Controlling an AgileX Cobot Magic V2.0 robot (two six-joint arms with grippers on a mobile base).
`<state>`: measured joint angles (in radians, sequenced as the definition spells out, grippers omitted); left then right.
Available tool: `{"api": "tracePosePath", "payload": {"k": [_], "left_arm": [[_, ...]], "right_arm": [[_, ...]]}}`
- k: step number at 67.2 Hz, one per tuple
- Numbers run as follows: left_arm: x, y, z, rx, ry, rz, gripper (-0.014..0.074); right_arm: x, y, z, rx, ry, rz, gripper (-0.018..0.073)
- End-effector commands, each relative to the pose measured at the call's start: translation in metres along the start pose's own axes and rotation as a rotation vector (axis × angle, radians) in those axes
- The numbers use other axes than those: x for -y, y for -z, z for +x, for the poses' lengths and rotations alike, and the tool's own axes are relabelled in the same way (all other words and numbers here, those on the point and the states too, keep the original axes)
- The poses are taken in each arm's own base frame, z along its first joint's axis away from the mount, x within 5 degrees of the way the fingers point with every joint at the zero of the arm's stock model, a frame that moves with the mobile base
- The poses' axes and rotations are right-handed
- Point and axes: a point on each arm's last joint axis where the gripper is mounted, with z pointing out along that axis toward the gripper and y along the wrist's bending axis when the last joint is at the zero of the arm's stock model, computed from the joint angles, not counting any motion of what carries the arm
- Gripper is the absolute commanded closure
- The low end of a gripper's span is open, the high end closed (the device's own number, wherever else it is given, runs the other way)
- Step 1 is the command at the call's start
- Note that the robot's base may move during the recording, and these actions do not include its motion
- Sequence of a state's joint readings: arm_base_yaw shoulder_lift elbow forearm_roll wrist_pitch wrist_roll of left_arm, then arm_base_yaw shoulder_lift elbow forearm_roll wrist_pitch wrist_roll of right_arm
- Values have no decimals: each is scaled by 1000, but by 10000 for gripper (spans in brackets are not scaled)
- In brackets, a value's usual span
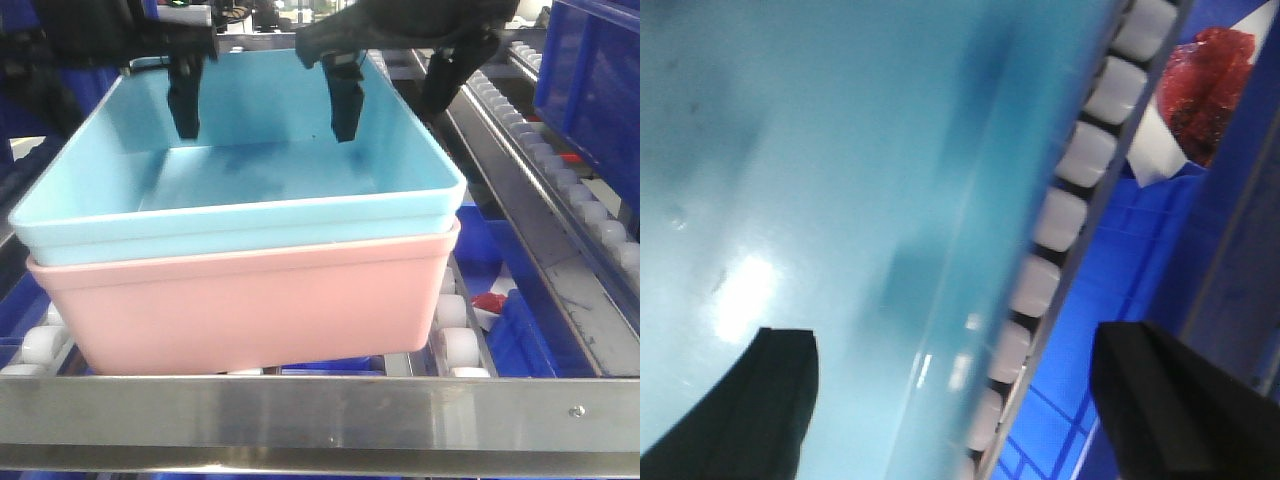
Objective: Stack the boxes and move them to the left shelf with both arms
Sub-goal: 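Open both grippers and lift them off the bin rims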
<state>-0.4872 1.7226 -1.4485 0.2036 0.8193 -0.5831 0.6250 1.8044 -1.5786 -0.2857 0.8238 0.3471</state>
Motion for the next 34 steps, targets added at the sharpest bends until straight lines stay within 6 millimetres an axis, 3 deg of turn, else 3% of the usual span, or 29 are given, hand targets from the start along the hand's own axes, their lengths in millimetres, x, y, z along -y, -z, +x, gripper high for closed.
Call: {"api": "tracePosePath", "payload": {"k": [1,11,18,27,34], "left_arm": [[0,47,-15,139,-3,57,75],[-4,72,-16,176,-11,70,101],[-7,87,-15,199,-5,78,167],[-6,100,-8,214,-44,92,325],[-3,103,2,212,-85,88,510]], "right_arm": [[10,42,-18,142,12,8,-21],[13,57,-18,158,5,11,27],[16,70,-18,169,-2,13,155],[20,84,-16,189,-8,12,353],[22,91,-10,212,-6,3,493]]}}
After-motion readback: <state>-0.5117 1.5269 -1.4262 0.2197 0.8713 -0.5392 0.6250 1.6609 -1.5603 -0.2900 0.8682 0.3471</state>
